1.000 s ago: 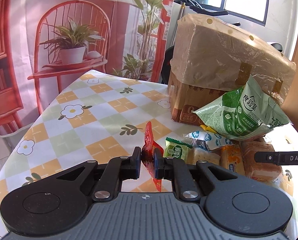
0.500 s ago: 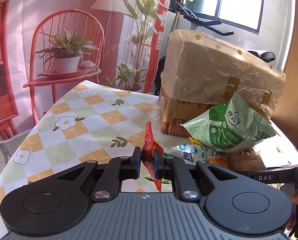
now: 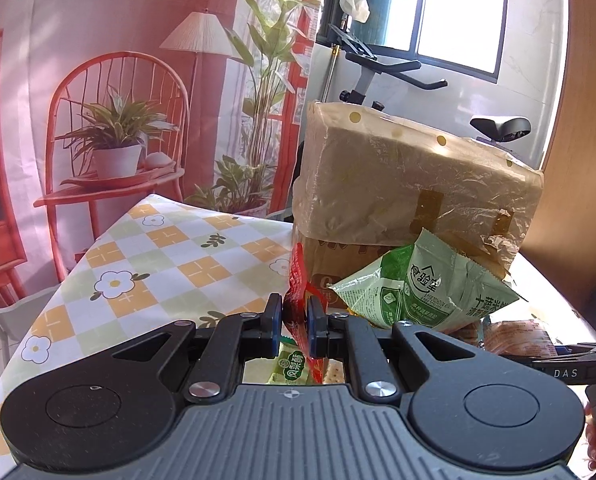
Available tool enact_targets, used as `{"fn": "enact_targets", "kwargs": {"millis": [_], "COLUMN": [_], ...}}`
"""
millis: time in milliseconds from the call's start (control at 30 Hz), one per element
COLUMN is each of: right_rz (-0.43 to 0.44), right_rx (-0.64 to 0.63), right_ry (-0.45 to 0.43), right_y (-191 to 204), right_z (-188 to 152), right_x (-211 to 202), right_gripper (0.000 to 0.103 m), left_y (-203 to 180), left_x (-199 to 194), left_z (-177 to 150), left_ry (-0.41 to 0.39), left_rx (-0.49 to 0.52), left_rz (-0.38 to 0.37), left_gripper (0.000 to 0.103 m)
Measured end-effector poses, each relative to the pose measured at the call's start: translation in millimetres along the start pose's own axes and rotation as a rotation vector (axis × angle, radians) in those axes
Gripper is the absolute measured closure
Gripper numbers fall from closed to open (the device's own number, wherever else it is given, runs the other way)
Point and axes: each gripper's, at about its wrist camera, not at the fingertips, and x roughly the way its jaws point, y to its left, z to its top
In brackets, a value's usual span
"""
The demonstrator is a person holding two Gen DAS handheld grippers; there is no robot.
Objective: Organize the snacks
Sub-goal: 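Lift the red packet toward the box with left while right lifts the bread packet, then lower both packets into the box and open both grippers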
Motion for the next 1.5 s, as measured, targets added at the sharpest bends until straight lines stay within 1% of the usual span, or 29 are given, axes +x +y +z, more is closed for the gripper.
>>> {"fn": "enact_targets", "kwargs": {"millis": [267, 400, 567, 633, 700, 833, 933, 1000, 1033, 1133, 1267, 1300, 1367, 1400, 1500], "right_rz": [-0.035, -0.038, -0.027, -0.017, -0.001, 0.029, 0.049, 0.059, 0.058, 0.071, 0.066, 0.076, 0.094, 0.102, 0.123], "right_rx": [0.039, 0.05, 0.041, 0.01, -0.027, -0.115, -0.176, -0.218, -0.227, -0.216, -0.208, -0.182, -0.142, -0.118, -0.074], "right_ry": [-0.097, -0.165, -0.281, -0.344, -0.394, -0.443, -0.427, -0.415, -0.411, -0.357, -0.29, -0.26, -0.228, -0.218, -0.25], "right_y": [-21.7, -30.1, -33.3, -30.4, -25.6, -13.4, -2.5, 7.9, 11.6, 20.4, 29.8, 28.8, 25.2, 21.4, 11.3], "right_z": [6.9, 18.7, 59.1, 85.0, 109.8, 159.8, 189.3, 205.2, 210.4, 221.2, 222.7, 223.6, 223.7, 224.4, 224.2], "right_x": [-34.4, -53.1, -75.6, -84.7, -90.0, -80.1, -54.4, -29.0, -18.5, 14.0, 48.0, 55.4, 62.2, 62.4, 51.4], "right_gripper": [0.022, 0.022, 0.022, 0.022, 0.022, 0.022, 0.022, 0.022, 0.022, 0.022, 0.021, 0.021, 0.019, 0.016, 0.011], "left_y": [-13.4, -23.0, -37.9, -45.2, -54.0, -75.4, -89.5, -96.1, -98.3, -101.0, -101.7, -99.4, -93.8, -91.1, -81.3], "left_x": [-12.7, -21.9, -27.7, -30.2, -29.3, -8.8, 25.8, 48.3, 65.5, 102.0, 135.8, 144.7, 150.5, 149.9, 145.5], "left_z": [25.4, 45.9, 78.5, 92.5, 106.8, 137.1, 163.6, 176.2, 184.3, 195.8, 200.3, 203.3, 203.9, 202.9, 200.1], "left_ry": [-0.082, -0.145, -0.218, -0.257, -0.279, -0.296, -0.273, -0.253, -0.234, -0.17, -0.094, -0.077, -0.058, -0.06, -0.062], "left_rx": [0.013, 0.043, 0.082, 0.103, 0.125, 0.188, 0.189, 0.188, 0.18, 0.161, 0.155, 0.151, 0.136, 0.128, 0.119], "left_rz": [-0.019, -0.026, -0.054, -0.06, -0.074, -0.09, -0.119, -0.116, -0.114, -0.106, -0.076, -0.055, -0.048, -0.055, -0.07], "left_gripper": [0.089, 0.089, 0.089, 0.089, 0.089, 0.089, 0.089, 0.089, 0.089, 0.089, 0.087, 0.084, 0.056, 0.053, 0.053]}}
